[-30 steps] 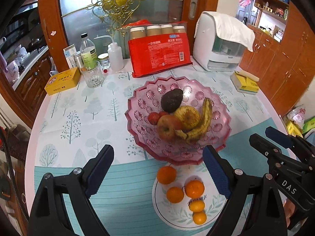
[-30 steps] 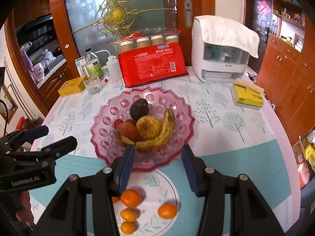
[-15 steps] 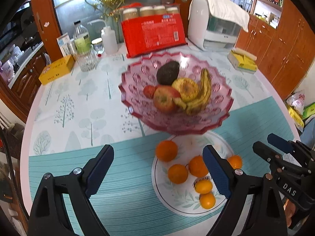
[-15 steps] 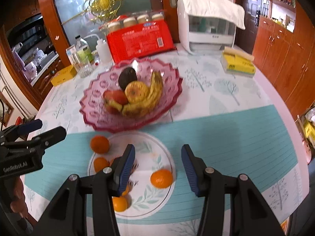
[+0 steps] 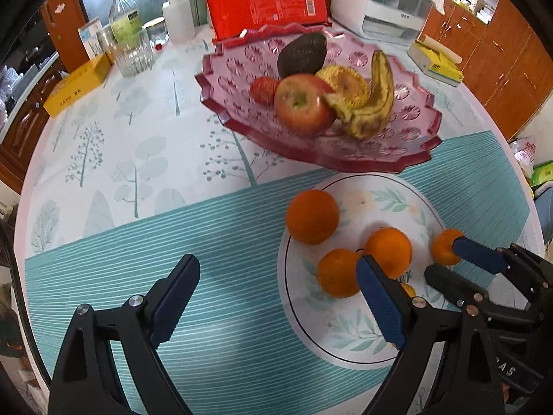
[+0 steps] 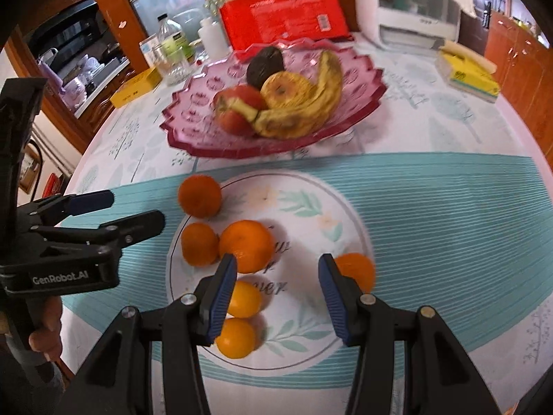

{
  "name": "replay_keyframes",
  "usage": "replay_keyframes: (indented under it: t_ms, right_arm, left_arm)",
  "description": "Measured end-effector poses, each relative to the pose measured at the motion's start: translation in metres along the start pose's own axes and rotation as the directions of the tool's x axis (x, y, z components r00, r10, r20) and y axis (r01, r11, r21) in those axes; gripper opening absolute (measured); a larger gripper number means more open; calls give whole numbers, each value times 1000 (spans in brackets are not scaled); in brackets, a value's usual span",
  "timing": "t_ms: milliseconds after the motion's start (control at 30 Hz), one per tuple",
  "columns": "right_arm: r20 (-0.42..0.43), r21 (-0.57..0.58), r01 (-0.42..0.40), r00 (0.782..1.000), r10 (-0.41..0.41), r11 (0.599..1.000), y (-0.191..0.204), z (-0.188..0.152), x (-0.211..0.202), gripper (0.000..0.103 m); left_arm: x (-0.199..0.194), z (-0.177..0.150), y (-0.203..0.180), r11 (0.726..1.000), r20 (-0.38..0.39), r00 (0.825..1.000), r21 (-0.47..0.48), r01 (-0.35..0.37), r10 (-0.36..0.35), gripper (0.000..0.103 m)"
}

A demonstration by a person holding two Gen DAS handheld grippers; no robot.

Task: Organize fruits
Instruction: 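Grasp a large orange on the plate with the left gripper while the right grasps another orange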

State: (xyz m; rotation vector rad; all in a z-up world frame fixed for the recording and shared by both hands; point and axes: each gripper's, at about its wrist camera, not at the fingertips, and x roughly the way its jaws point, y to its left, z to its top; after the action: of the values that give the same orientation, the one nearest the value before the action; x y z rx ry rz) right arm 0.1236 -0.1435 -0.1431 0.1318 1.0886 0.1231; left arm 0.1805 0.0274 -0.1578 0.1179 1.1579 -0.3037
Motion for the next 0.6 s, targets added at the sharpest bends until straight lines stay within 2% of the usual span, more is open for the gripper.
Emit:
replay_keyframes:
  t_ms: [233, 500, 600]
  right_arm:
    - [-41, -21, -27, 999, 26, 999, 7, 0, 19, 50]
    - [-76, -32, -57, 996, 55, 998, 8, 3, 34, 50]
    - [-83, -44, -74, 994, 70, 996, 11, 6, 38, 50]
  left_arm:
    - [20, 8, 1, 999, -28, 999, -25, 23, -23, 91]
    - [31, 20, -6, 999, -23, 999, -23, 33, -33, 91]
    - [36, 24, -8, 999, -21, 999, -19, 30, -30, 84]
